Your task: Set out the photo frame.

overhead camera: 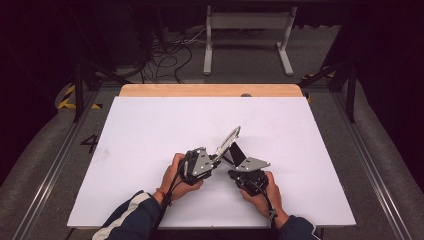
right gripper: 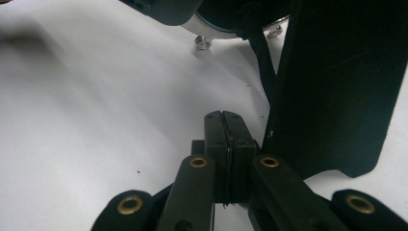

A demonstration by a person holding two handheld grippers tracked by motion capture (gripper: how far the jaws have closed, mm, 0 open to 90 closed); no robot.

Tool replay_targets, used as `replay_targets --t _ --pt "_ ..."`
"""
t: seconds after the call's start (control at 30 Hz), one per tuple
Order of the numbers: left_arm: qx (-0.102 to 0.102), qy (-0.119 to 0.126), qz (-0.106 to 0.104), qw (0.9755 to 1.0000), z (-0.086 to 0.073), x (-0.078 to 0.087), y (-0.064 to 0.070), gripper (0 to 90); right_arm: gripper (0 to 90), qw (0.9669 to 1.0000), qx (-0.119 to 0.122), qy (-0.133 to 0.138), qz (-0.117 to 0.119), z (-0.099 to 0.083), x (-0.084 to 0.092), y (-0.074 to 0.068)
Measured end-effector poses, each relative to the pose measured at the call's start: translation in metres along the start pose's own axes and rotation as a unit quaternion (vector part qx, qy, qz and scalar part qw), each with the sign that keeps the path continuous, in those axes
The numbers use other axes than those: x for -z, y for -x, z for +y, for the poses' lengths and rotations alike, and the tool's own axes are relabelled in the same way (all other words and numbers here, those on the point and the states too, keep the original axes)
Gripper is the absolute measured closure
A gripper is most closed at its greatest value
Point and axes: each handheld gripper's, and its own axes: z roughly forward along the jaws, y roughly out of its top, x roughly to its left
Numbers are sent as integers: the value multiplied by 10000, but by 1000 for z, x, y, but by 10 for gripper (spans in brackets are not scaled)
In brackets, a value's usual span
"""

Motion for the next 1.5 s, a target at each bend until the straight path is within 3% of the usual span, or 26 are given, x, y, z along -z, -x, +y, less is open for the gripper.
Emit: replay_targets --t 0.4,0.53,0.63,0.87,1.23,1.5 --pt "109 111 -189 9997 -1 -2 -2 714 900 9999 -105 46 65 -2 1 12" --pt "350 157 -302 9988 -1 -3 -4 693 900 9999 -127 65 33 -3 2 16" --pt "359 155 -320 9987 -1 -3 -3 688 900 9997 -205 110 100 -4 1 20" --pt "376 188 -474 9980 -3 1 -4 702 893 9995 -281 131 18 -3 1 26" --pt "468 145 -635 9968 -12 18 -11 529 852 9994 -295 200 -24 -1 3 32" --pt "656 -61 -308 9973 -31 46 -18 357 767 9981 -174 563 179 8 14 19"
